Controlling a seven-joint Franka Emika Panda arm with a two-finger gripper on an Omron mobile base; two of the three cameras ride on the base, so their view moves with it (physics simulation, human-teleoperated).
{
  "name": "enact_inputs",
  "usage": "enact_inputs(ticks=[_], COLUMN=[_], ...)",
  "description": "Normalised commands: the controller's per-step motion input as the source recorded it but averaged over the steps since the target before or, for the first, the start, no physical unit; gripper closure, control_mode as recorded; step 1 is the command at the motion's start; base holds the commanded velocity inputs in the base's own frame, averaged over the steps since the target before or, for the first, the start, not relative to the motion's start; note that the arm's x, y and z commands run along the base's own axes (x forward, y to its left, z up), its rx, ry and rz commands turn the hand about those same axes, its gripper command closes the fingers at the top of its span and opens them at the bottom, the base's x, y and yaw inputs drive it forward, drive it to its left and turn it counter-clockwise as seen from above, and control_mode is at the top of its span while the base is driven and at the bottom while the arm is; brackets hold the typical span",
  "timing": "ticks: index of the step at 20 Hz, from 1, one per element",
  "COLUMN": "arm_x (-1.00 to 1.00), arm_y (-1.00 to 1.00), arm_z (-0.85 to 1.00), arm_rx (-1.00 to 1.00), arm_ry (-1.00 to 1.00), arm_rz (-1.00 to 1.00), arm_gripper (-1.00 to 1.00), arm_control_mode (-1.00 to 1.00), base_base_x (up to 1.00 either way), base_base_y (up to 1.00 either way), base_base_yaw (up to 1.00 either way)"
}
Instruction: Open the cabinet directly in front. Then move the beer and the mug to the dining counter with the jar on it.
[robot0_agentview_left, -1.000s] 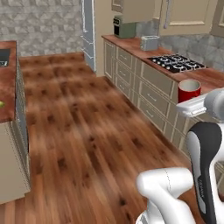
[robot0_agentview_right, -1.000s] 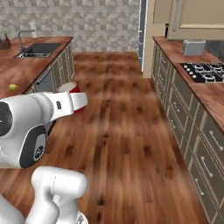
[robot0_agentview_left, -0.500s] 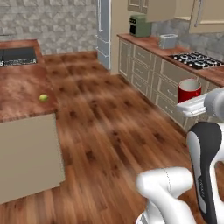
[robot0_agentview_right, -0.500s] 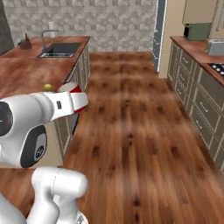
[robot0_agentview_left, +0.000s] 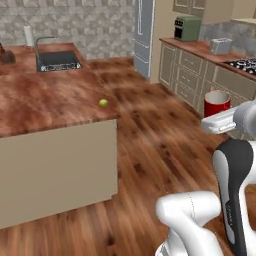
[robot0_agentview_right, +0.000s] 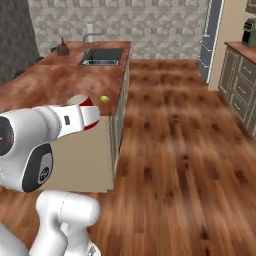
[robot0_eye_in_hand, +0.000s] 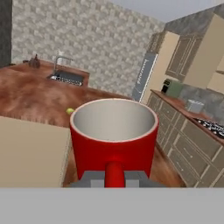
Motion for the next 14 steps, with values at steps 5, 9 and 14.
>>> enact_inputs(ticks=[5,9,14], arm_x=[0.00,0.00,0.00], arm_y=[0.00,0.00,0.00], arm_z=[0.00,0.00,0.00], arm_rx=[0.00,0.00,0.00], arm_ry=[0.00,0.00,0.00], arm_rz=[0.00,0.00,0.00], arm_gripper=[1.00,1.00,1.00], arm_control_mode=[1.00,1.00,1.00], base_base_x=[0.12,0.33,0.47], base_base_y=[1.00,1.00,1.00], base_base_yaw=[0.18,0.20,0.18])
